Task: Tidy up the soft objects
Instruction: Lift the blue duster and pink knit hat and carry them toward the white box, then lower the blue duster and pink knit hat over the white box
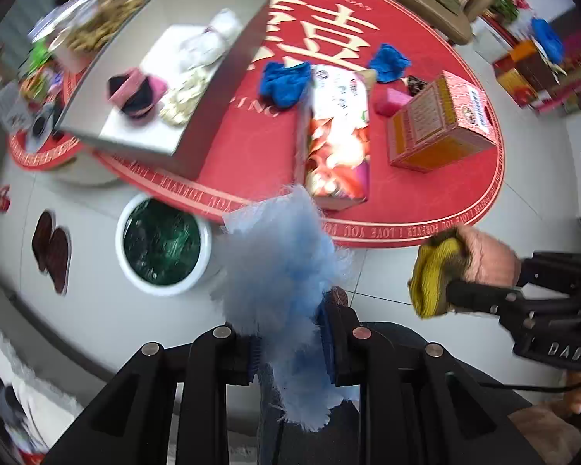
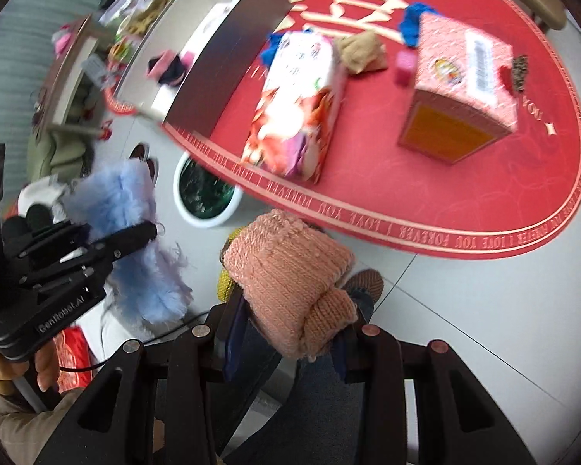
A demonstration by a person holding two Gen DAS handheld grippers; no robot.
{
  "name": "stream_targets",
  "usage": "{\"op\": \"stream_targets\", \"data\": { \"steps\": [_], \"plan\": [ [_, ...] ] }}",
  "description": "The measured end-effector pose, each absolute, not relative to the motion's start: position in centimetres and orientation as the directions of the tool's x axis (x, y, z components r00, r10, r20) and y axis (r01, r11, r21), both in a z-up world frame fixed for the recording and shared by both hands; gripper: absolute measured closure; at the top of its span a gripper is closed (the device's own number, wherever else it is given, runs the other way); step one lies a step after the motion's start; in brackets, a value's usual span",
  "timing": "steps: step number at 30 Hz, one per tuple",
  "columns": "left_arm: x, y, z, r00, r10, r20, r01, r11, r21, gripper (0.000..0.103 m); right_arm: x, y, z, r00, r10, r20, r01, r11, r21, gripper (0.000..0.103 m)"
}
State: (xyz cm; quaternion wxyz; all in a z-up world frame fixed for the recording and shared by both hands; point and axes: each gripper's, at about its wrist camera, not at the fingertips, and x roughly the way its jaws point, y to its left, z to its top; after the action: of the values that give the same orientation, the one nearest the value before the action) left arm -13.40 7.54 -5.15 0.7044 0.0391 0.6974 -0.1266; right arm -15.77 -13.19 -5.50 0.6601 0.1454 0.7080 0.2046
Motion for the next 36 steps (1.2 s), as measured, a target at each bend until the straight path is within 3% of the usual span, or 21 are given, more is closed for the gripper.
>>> {"op": "stream_targets", "data": {
  "steps": [10,17,36],
  "plan": [
    [-15.9,12.1,-3.6,0.032,-0.1,-0.995,0.08,0.992,-0.097,0.077,-16.9,-8.4,-4.1,-0.15,0.507,-0.849,-0.215,0.821,0.529,0.063],
    [-14.2,14.5,-2.8,0.063,-0.081,-0.995,0.089,0.993,-0.075,0.077,-14.4,-4.1,-2.8,-0.141,0.539,-0.83,-0.27,0.786,0.556,0.063],
    [0.0,20.5,-3.2,0.087,-0.109,-0.99,0.109,0.989,-0.1,0.077,-1.8,0.5,-0.6,-0.051,0.502,-0.864,-0.139,0.853,0.504,0.063]
  ]
}}
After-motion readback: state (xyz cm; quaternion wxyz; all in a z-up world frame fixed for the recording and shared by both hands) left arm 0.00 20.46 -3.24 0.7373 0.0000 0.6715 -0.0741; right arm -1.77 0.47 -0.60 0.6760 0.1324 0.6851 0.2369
